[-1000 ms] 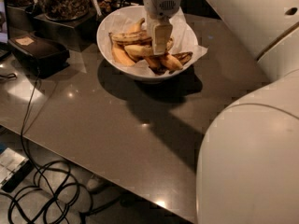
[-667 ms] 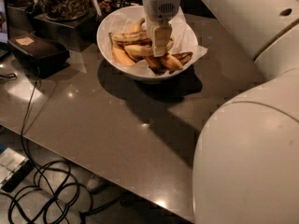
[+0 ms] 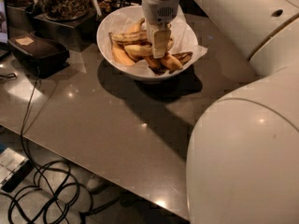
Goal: Pick banana from white bowl
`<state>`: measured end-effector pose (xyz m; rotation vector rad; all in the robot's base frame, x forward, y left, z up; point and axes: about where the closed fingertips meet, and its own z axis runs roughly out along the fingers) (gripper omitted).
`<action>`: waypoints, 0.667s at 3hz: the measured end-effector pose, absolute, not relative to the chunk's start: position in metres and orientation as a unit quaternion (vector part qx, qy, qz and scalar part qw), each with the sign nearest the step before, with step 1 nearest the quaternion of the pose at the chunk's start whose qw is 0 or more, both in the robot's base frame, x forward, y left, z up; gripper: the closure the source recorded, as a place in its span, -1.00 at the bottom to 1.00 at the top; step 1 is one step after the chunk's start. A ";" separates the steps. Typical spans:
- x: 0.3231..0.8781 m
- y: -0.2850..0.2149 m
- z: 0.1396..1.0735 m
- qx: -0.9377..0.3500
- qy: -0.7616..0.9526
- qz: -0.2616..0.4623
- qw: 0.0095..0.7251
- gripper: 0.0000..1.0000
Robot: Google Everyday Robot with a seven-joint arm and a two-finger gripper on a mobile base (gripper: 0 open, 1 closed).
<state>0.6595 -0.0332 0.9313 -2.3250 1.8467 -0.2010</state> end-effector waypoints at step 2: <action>0.661 -0.033 0.919 -0.779 0.620 -0.061 0.072 0.06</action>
Offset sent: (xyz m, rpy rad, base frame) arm -0.0174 -0.0123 -0.0178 -0.0547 0.1080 -0.0069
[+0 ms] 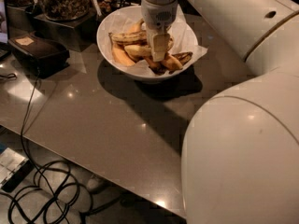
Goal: Pick banana from white bowl
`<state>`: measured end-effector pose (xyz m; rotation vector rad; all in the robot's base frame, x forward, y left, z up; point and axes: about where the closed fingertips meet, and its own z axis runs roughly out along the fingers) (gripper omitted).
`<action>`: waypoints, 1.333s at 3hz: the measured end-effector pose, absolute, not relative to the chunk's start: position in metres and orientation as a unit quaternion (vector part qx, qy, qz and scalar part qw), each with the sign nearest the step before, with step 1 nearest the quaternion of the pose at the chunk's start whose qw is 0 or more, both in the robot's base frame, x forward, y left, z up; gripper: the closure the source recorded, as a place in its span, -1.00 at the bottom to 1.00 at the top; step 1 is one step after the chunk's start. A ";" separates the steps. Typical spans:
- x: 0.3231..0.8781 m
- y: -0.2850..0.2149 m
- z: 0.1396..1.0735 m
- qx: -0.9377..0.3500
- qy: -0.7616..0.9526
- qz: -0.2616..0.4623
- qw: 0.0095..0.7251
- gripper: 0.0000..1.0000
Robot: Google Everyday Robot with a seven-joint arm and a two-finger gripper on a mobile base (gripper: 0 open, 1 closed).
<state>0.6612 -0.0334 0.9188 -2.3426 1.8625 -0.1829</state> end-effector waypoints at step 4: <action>0.659 -0.037 0.911 -0.776 0.624 -0.050 0.076 1.00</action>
Offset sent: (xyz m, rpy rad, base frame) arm -0.0182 -0.0123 -0.0110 -0.0160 0.0874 0.0034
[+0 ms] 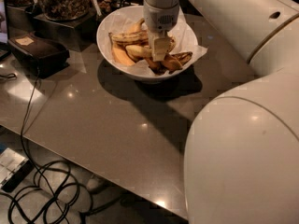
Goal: Pick banana from white bowl
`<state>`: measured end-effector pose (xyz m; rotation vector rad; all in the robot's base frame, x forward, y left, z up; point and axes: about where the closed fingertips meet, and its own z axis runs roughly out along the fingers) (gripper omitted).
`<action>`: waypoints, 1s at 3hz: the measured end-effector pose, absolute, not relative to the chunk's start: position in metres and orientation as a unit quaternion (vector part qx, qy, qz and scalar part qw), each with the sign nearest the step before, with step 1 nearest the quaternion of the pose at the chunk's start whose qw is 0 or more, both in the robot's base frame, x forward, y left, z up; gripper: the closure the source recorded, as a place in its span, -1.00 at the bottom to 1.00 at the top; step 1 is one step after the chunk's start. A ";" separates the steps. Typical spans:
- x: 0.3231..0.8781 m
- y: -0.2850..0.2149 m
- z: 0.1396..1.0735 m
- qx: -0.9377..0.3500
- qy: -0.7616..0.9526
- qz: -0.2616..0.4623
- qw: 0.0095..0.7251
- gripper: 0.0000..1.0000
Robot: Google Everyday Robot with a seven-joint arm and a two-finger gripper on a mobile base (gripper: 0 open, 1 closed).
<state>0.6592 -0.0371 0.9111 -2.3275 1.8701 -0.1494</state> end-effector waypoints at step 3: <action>0.633 -0.052 0.949 -0.751 0.645 -0.045 0.133 1.00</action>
Offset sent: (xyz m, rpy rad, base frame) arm -0.0411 -0.0261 0.0434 0.0607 -0.0220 -0.0948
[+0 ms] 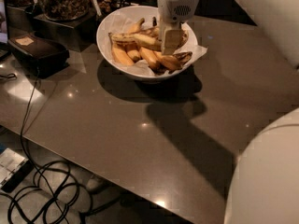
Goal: Pick banana from white bowl
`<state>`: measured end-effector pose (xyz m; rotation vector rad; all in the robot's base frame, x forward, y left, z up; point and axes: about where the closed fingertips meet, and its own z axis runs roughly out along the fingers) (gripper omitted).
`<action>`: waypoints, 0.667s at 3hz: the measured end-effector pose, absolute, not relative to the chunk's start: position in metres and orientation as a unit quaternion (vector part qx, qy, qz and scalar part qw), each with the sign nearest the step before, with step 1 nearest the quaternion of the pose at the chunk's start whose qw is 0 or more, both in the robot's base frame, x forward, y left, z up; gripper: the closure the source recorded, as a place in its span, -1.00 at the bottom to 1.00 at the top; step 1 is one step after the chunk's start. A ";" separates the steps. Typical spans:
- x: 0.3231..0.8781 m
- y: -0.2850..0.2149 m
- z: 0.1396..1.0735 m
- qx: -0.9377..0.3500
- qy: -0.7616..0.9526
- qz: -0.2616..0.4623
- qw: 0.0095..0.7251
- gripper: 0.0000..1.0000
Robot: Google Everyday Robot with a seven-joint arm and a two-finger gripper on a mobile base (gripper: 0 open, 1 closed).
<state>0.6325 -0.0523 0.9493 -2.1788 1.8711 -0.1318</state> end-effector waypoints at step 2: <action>0.617 -0.012 0.963 -0.793 0.589 -0.058 0.142 1.00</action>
Offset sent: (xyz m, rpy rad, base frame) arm -0.0566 0.0860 0.0476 -0.0357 -0.0805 0.2976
